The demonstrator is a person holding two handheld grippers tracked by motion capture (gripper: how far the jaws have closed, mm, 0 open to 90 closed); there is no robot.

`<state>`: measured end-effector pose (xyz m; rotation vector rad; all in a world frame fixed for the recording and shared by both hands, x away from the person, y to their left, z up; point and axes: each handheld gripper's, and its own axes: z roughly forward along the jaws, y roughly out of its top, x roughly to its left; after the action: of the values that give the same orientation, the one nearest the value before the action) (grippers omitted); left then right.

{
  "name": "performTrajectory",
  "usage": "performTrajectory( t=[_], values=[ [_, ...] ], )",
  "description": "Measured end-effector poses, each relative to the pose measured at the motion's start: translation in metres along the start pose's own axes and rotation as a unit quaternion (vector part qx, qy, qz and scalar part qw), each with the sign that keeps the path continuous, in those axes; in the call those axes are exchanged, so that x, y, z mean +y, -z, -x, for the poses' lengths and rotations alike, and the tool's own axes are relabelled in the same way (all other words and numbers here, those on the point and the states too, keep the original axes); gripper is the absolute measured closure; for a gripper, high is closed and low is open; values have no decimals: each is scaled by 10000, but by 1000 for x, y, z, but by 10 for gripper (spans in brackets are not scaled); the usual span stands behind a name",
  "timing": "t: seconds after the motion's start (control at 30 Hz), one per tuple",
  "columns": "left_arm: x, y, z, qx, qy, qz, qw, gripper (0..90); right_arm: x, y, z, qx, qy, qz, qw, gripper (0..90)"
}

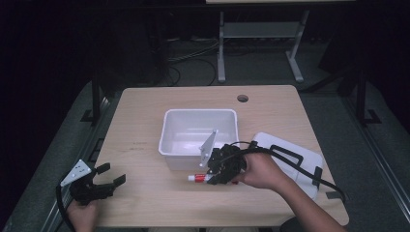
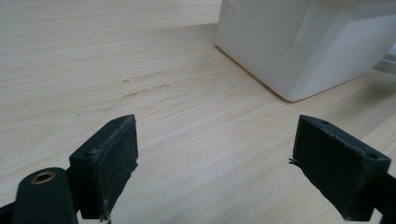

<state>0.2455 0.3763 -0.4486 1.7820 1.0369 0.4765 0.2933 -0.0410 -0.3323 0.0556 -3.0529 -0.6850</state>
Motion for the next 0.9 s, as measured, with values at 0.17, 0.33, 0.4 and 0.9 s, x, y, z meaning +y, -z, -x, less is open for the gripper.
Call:
performTrajectory(
  t=[0.17, 0.33, 0.4, 0.9],
  values=[
    [0, -1, 0, -14, -2, -4, 10000, 134, 8, 15, 3, -67, 2, -9, 10000, 713],
    [0, -1, 0, -10, -2, -2, 10000, 134, 16, 28, 8, -146, 31, 14, 9999, 713],
    [0, -1, 0, -12, -10, -6, 10000, 134, 19, 32, 10, -185, 40, -11, 9998, 713],
    [0, 0, -1, 9, -27, 7, 10000, 134, 35, 49, 37, -327, -35, -40, 9995, 713]
  ],
)
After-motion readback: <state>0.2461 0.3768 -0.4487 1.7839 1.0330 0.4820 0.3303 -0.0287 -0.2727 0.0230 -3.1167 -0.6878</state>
